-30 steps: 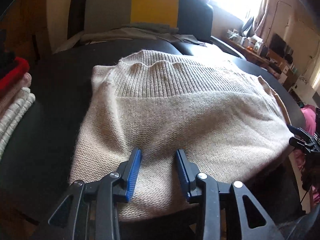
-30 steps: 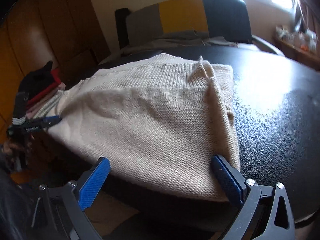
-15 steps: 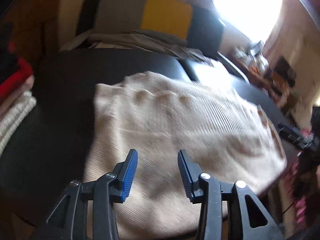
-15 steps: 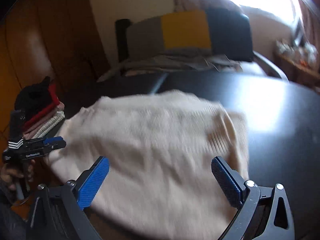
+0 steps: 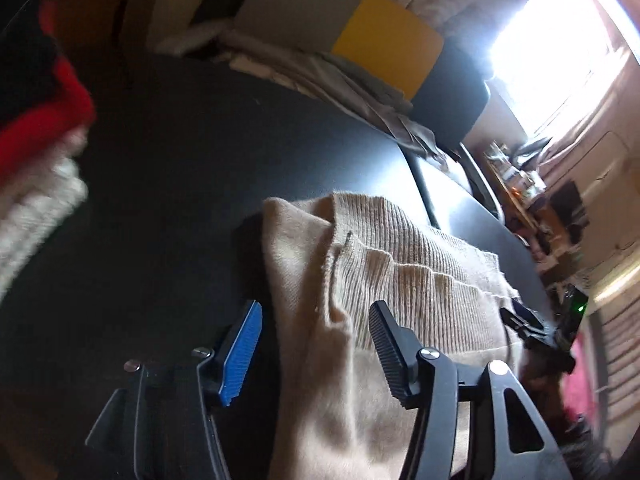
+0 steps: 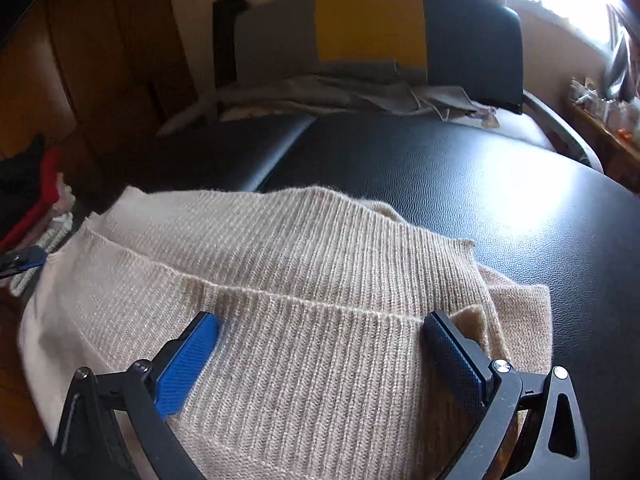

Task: Fold clothes

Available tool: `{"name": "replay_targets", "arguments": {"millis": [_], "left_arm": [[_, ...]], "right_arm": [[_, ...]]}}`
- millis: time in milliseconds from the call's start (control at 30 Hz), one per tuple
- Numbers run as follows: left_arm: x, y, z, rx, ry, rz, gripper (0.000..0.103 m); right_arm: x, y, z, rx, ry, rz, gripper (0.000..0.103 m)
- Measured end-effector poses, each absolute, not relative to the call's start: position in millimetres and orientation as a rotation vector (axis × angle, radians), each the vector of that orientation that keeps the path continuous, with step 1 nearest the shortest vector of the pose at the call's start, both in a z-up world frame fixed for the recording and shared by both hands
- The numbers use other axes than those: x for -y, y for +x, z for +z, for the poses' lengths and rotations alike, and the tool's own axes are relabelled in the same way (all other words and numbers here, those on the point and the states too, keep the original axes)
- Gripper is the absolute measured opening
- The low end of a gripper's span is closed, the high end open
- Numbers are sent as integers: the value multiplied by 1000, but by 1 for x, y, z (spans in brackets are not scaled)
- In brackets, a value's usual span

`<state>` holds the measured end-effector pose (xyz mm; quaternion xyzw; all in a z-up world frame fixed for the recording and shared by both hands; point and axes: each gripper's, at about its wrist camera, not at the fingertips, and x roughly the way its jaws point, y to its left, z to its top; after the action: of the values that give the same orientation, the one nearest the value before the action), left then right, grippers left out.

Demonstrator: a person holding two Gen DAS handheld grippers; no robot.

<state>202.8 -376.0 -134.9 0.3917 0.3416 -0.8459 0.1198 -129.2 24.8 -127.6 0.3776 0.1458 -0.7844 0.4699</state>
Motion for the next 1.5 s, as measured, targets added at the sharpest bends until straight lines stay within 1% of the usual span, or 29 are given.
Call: {"name": "replay_targets", "arguments": {"millis": [100,167,300,333,367,400,433,467,533,600,733,800,967,1033,1067,1167,1267,1500], "left_arm": [[380,185,-149,-939,1233,-2480,59],[384,177,-156,-921,1261,-2511,63],[400,175,-164,-1084,1234,-2537,65],[402,176,-165,-1101,1232,-2541,65],[403,176,-165,-1110,1236,-2544,63],[402,174,-165,-1115,1246,-2540,53],[400,172,-164,-1120,1258,-2534,48],[394,169,-163,-1053,1277,-2536,47],[377,160,-158,-870,1313,-2536,47],[367,152,-155,-771,1334,-2519,48],[360,140,-153,-699,1356,-2474,50],[359,137,-153,-691,1359,-2459,52],[363,136,-155,-720,1338,-2465,52],[366,138,-156,-760,1322,-2486,33],[368,139,-157,-820,1325,-2494,20],[375,139,-156,-886,1312,-2479,16],[394,144,-156,-1012,1291,-2443,14],[428,141,-134,-945,1274,-2374,13]], "right_arm": [[-25,-127,-129,-363,912,-1935,103],[-26,-126,-129,-354,908,-1937,103],[-28,-126,-129,-340,907,-1936,103],[-28,-127,-130,-337,906,-1936,103],[-28,-128,-130,-335,906,-1936,103],[-28,-129,-130,-333,906,-1936,103],[-28,-130,-131,-331,906,-1936,103],[-28,-130,-131,-330,906,-1937,103],[-28,-130,-131,-334,904,-1941,103],[-29,-130,-131,-336,904,-1942,103],[-28,-130,-131,-341,903,-1945,103],[-27,-129,-131,-343,903,-1947,103],[-26,-126,-130,-352,902,-1954,103],[-25,-126,-130,-356,902,-1956,103],[-24,-125,-130,-358,903,-1957,103],[-23,-124,-130,-365,909,-1957,103],[-21,-125,-126,-374,934,-1937,103],[-42,-120,-86,-447,933,-1614,103]]}}
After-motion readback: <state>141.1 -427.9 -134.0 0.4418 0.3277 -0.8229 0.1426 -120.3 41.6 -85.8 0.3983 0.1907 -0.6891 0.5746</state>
